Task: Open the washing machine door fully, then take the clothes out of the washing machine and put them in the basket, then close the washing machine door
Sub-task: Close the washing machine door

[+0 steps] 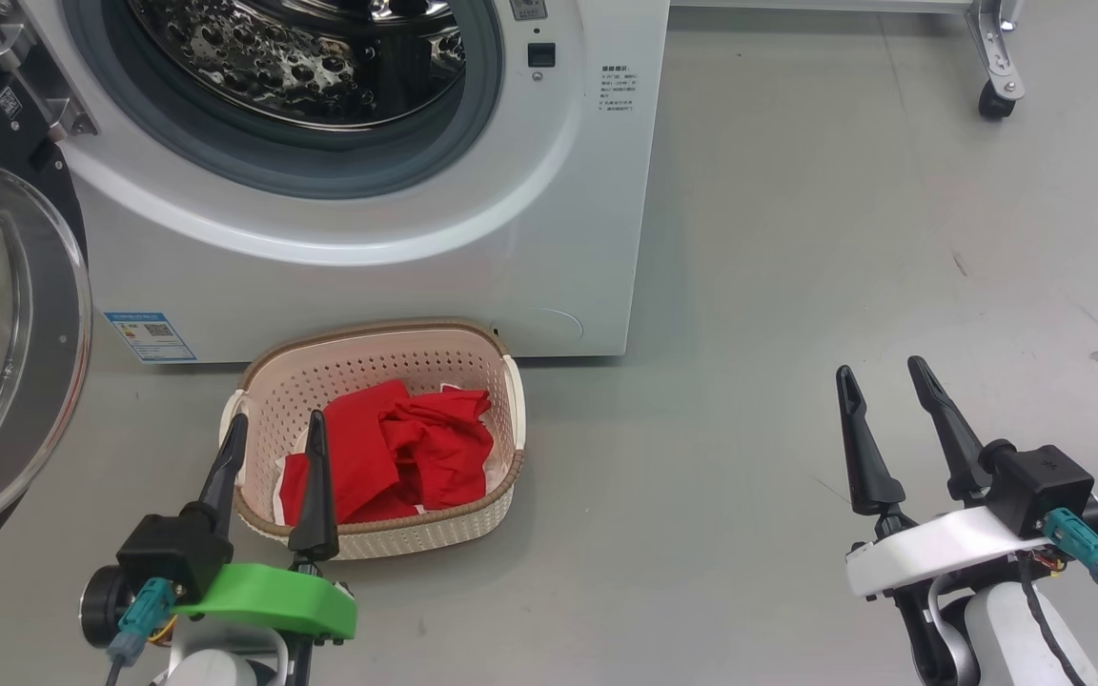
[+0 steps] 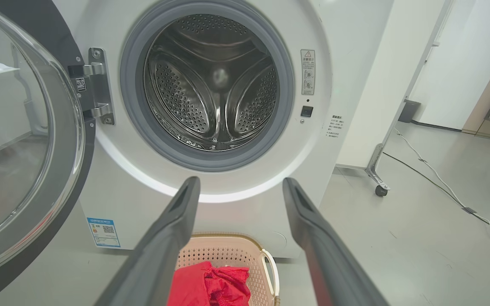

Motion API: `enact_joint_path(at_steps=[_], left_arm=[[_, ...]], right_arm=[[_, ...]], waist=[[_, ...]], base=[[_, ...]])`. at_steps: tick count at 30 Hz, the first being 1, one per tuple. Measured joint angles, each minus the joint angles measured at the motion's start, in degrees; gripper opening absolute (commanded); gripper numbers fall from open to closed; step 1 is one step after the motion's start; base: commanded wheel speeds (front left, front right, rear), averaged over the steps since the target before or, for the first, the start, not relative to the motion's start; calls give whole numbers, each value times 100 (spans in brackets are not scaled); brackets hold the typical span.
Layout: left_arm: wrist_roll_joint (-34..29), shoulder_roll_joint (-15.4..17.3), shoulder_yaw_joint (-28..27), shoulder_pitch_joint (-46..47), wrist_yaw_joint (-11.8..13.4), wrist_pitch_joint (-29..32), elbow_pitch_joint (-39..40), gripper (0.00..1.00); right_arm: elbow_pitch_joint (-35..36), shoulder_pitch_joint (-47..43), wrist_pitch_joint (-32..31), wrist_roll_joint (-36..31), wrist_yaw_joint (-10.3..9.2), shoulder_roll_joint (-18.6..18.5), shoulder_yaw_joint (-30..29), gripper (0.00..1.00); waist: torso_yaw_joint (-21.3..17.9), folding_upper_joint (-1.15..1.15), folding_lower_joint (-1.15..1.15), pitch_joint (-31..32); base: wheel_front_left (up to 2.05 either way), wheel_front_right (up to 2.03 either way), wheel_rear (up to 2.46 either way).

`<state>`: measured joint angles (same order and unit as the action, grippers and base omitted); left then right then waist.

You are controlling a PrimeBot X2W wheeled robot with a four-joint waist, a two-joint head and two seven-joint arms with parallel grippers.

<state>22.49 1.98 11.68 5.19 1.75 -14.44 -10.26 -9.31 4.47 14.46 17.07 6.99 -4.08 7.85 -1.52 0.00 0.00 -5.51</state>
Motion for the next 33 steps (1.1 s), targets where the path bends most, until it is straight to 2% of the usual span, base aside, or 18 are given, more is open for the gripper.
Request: enact_joint_path(at_steps=[33], left_arm=[[0, 0, 10, 0, 5, 0, -26, 100]], right_arm=[[-10, 1, 0, 0, 0, 0, 2, 100]], waist=[[3, 0, 0, 27]], base=[[0, 0, 0]])
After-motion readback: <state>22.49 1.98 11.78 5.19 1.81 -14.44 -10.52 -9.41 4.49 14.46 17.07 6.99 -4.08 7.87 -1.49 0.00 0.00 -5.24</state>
